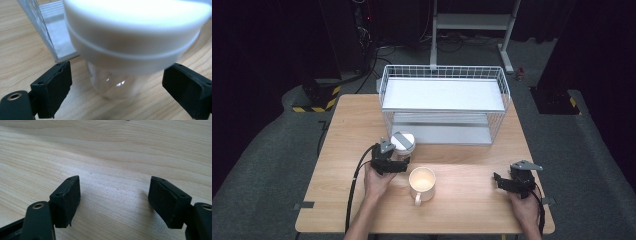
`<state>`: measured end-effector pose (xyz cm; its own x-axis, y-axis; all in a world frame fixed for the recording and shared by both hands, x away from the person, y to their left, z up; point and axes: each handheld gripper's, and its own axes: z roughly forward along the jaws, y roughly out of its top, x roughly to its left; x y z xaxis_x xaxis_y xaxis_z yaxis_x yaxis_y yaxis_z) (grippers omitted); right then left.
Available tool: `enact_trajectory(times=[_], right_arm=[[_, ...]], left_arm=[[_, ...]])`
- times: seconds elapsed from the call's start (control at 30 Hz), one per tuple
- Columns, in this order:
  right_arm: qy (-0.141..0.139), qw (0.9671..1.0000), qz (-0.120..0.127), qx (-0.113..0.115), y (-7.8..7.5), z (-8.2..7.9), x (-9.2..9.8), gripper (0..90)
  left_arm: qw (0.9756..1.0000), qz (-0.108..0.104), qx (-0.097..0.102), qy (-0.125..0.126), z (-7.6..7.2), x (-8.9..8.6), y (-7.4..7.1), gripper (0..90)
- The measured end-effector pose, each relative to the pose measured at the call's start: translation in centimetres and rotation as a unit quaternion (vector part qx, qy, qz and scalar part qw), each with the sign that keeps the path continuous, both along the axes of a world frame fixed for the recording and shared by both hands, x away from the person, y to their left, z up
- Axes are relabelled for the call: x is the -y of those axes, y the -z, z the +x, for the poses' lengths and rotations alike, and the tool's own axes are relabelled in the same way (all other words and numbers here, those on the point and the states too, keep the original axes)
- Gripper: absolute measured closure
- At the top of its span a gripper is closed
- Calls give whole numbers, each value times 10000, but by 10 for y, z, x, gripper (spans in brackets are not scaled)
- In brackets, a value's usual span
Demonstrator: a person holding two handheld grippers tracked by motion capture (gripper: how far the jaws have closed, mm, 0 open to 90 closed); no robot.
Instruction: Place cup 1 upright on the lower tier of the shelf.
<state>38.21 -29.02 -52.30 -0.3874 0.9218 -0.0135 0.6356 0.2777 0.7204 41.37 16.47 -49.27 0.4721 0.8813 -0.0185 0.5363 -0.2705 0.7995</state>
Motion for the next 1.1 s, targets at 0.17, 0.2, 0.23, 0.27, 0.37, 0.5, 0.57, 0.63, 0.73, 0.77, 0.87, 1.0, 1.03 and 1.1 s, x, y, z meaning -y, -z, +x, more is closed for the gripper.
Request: enact_trajectory(times=[0.17, 0.2, 0.23, 0.27, 0.37, 0.5, 0.57, 0.63, 0.73, 0.77, 0.87, 1.0, 1.03, 1.1], right_arm=[[-1, 10000, -1, 0, 0, 0, 0, 262], [-3, 10000, -1, 0, 0, 0, 0, 262], [-7, 10000, -2, -1, 0, 0, 0, 262], [-9, 10000, -2, -4, 0, 0, 0, 262], [-10, 10000, -1, -3, 0, 0, 0, 262], [-9, 10000, -1, -4, 0, 0, 0, 262], [-10, 10000, -1, -3, 0, 0, 0, 262], [-9, 10000, -2, -4, 0, 0, 0, 262], [-21, 10000, -4, -3, 0, -1, 0, 262], [-22, 10000, -3, -3, 0, 0, 0, 262], [-22, 10000, 0, -5, 0, 0, 0, 261], [-23, 10000, 0, -5, 0, 0, 0, 261], [-23, 10000, 0, -5, 0, 0, 0, 261], [-22, 10000, 0, -6, 0, 0, 0, 261]], left_arm=[[9999, -14, 124, 4, 4, 4, 2, 107], [9999, 20, 100, 6, 6, 3, 3, 107], [10000, 11, 47, 9, 7, 3, 5, 107], [10000, -19, -3, 6, 8, 3, 6, 106], [10000, -43, 44, -12, 9, 5, 7, 108], [9999, -93, 82, 0, 11, 6, 8, 118], [9999, -142, 69, 8, 13, 7, 10, 126], [9998, -189, 38, 9, 14, 7, 11, 132], [9997, -241, 79, -9, 17, 9, 13, 155], [9997, -241, 79, -9, 17, 9, 13, 161], [9998, -187, 74, -19, 19, 11, 17, 177], [9999, -72, 153, -15, 17, 13, 16, 189], [9999, -72, 153, -15, 17, 13, 16, 190], [9999, -65, 154, -12, 17, 13, 16, 191]])
